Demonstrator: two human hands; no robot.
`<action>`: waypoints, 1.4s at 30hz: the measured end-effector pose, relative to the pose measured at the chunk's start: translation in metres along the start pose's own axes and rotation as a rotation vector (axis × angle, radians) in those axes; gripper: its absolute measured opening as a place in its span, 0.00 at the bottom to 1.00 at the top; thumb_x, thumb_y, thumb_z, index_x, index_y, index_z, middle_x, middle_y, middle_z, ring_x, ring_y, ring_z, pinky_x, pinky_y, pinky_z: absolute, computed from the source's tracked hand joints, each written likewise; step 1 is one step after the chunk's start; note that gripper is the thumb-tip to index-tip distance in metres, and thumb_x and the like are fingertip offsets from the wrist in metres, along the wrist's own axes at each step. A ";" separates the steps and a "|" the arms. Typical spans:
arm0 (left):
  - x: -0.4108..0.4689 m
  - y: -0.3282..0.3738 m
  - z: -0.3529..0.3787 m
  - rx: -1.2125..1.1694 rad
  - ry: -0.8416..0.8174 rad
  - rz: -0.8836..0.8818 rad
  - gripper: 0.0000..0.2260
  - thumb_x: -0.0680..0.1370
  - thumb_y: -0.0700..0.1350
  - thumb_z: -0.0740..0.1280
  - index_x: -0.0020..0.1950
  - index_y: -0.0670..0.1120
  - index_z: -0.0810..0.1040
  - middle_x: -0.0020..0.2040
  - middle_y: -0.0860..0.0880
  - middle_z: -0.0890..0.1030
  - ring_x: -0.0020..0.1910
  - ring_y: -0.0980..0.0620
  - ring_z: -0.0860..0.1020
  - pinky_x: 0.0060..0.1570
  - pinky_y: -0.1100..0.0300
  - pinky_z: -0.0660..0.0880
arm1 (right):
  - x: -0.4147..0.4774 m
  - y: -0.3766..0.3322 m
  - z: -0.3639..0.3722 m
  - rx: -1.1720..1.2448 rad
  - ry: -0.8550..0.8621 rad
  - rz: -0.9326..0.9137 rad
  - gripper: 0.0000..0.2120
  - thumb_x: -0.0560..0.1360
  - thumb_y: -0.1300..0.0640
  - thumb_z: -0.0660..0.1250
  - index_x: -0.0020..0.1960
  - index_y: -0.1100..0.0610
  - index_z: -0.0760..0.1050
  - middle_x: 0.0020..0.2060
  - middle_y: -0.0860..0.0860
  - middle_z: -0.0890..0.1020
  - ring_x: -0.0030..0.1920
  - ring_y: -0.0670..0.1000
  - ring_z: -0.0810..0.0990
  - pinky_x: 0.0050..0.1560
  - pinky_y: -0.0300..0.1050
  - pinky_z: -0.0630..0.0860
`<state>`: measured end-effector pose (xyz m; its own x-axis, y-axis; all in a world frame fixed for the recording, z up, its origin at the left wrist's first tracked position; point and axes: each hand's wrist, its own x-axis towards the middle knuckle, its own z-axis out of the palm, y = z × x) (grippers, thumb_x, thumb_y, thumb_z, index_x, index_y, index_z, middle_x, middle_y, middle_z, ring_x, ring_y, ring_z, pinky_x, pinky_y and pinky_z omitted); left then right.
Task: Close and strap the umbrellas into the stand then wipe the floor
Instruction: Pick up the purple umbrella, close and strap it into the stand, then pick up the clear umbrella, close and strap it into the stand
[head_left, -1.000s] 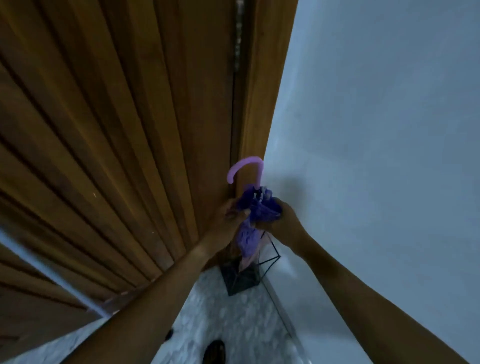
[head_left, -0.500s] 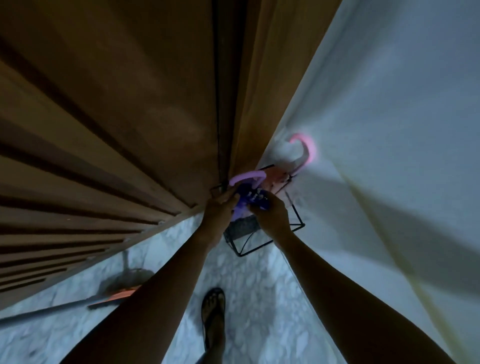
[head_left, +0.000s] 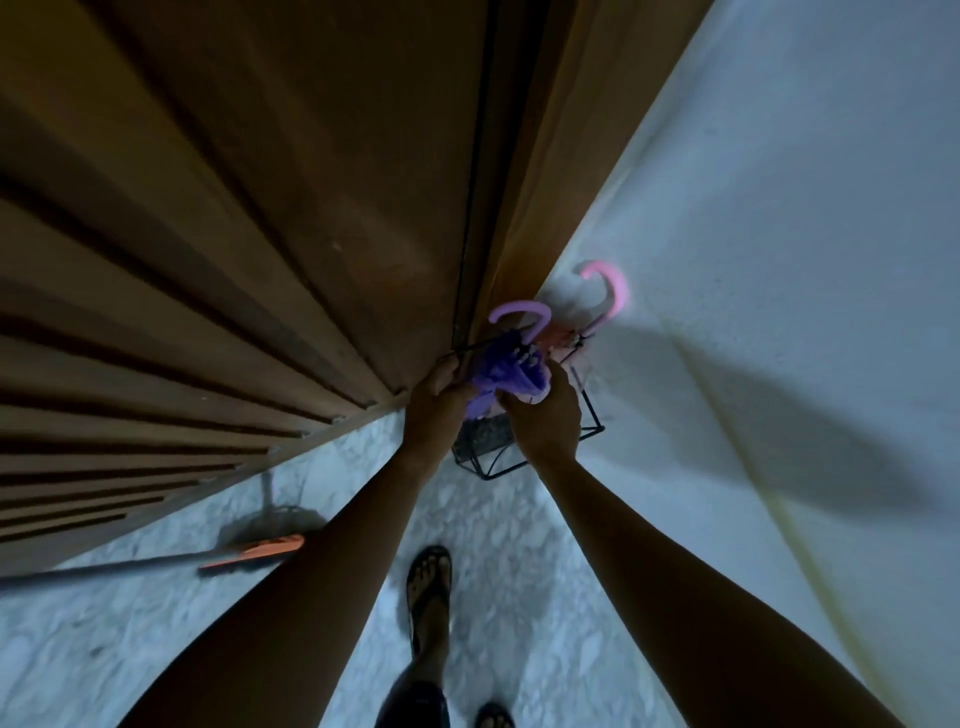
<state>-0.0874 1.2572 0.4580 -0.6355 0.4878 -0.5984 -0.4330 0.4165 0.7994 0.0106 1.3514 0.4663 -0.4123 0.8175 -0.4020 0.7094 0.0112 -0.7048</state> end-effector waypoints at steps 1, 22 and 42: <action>-0.016 0.001 -0.007 0.043 0.001 0.005 0.20 0.71 0.44 0.69 0.63 0.43 0.80 0.57 0.52 0.84 0.58 0.52 0.80 0.61 0.56 0.76 | -0.012 -0.004 -0.004 -0.010 -0.020 -0.004 0.29 0.71 0.54 0.78 0.69 0.55 0.74 0.61 0.50 0.81 0.59 0.47 0.77 0.50 0.37 0.69; -0.581 -0.115 -0.183 0.448 0.662 -0.103 0.18 0.76 0.48 0.70 0.66 0.49 0.79 0.68 0.48 0.78 0.67 0.48 0.75 0.65 0.58 0.70 | -0.445 -0.005 -0.014 -0.282 -0.804 -0.543 0.18 0.73 0.50 0.76 0.61 0.48 0.77 0.54 0.45 0.79 0.58 0.51 0.78 0.57 0.44 0.75; -1.191 -0.567 -0.178 -0.237 1.476 -0.622 0.18 0.78 0.49 0.68 0.68 0.51 0.77 0.72 0.48 0.74 0.70 0.48 0.72 0.65 0.54 0.70 | -1.130 0.244 0.100 -0.771 -1.718 -1.172 0.26 0.75 0.49 0.75 0.71 0.49 0.73 0.72 0.53 0.73 0.68 0.55 0.75 0.61 0.48 0.74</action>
<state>0.8011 0.3030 0.7266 -0.3016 -0.8839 -0.3576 -0.8393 0.0681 0.5394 0.5931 0.3729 0.6901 -0.3459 -0.8597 -0.3758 -0.3134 0.4834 -0.8174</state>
